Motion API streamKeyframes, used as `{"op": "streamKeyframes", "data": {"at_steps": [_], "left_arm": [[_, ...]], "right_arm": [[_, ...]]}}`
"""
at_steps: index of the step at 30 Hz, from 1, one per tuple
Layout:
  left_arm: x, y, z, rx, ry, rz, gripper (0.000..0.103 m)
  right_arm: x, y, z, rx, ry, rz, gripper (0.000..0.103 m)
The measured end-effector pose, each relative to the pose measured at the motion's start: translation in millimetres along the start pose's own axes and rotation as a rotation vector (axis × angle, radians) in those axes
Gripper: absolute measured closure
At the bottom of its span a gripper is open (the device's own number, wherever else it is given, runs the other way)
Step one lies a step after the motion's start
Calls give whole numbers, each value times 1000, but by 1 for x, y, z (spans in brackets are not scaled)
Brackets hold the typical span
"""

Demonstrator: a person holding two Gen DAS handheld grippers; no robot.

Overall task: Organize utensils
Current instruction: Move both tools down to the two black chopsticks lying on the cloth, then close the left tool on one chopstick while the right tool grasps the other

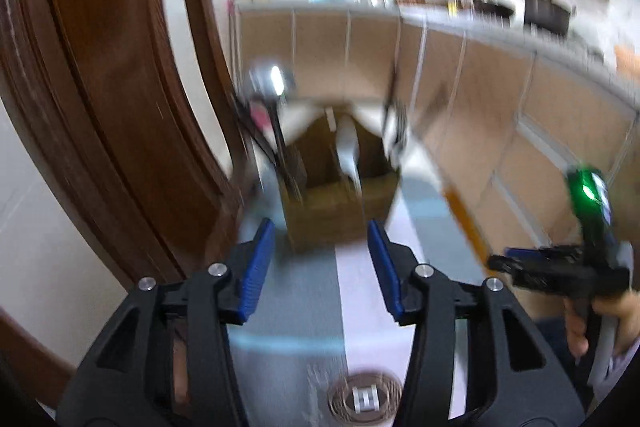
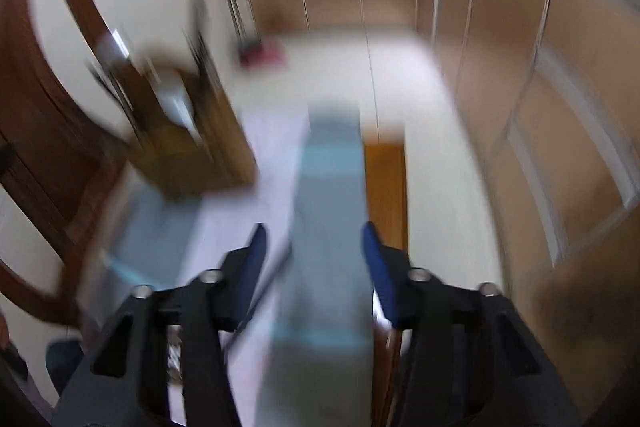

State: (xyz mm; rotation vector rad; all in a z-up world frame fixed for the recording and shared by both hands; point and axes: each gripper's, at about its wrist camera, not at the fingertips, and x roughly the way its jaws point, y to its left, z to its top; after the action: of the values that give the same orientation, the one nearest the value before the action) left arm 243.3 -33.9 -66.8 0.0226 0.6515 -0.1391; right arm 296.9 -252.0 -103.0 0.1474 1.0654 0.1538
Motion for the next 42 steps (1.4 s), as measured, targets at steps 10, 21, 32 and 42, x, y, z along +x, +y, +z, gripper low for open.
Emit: {"op": "streamKeyframes", "data": {"at_steps": [10, 21, 32, 42], "left_arm": [[45, -10, -102, -16, 299, -54, 56], [34, -12, -123, -2, 378, -100, 54], [67, -42, -147, 29, 532, -223, 88], [85, -7, -132, 7, 549, -7, 85]], "right_arm": [[63, 48, -37, -68, 198, 16, 72], [75, 69, -50, -136, 252, -57, 72], [79, 45, -30, -53, 260, 5, 89], [56, 25, -39, -167, 229, 31, 94]]}}
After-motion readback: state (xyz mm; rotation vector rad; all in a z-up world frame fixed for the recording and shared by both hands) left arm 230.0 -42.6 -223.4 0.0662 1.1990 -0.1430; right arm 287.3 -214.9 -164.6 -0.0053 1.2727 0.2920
